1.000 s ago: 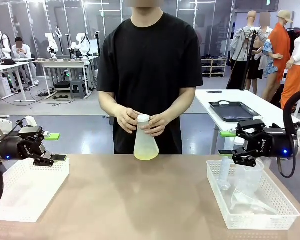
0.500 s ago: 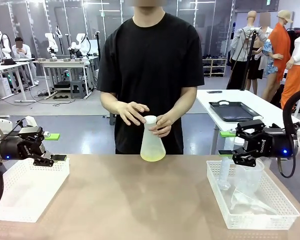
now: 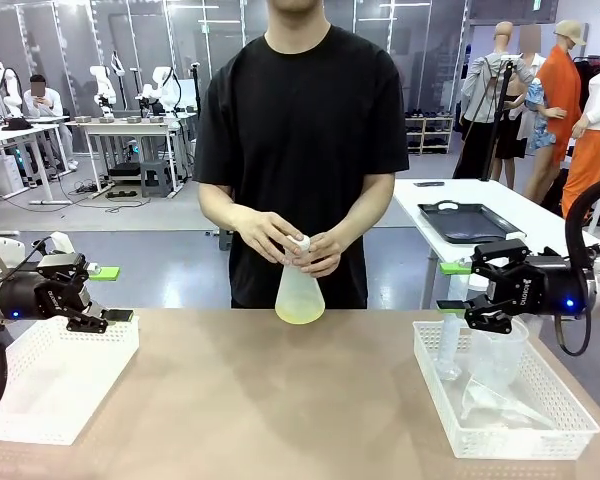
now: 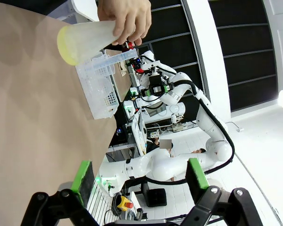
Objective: Prepare the solutions needed for the experiment.
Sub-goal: When the human places the Big flask in the center of the table, pick up the Big flask and place it in the left Organizing basket.
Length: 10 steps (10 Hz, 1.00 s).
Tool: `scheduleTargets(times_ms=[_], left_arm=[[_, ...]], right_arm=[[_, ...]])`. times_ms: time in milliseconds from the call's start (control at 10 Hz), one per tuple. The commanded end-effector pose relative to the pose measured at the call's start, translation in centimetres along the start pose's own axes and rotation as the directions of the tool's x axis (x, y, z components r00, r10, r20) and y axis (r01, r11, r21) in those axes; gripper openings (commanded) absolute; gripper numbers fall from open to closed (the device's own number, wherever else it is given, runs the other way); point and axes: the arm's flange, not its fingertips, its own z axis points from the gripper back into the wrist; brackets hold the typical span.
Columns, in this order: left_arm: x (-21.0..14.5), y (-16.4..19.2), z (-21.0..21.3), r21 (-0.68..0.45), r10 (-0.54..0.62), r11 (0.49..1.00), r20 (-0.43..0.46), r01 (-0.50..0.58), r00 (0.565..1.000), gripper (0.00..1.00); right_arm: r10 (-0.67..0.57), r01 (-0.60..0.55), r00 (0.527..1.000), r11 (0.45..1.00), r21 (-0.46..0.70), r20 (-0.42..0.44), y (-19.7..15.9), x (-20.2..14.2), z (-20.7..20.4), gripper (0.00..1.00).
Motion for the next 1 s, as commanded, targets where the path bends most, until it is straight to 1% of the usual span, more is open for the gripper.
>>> scheduleTargets(times_ms=[0,900], left_arm=[[-0.03,-0.18,0.00,0.005,-0.001,1.000,-0.007,0.001,1.000,1.00],[-0.03,-0.18,0.00,0.005,-0.001,1.000,-0.007,0.001,1.000,1.00]], right_arm=[[0.000,0.000,1.000,1.000,0.006,0.001,-0.01,-0.02,0.06,0.63],[0.000,0.000,1.000,1.000,0.006,0.001,-0.01,-0.02,0.06,0.63]])
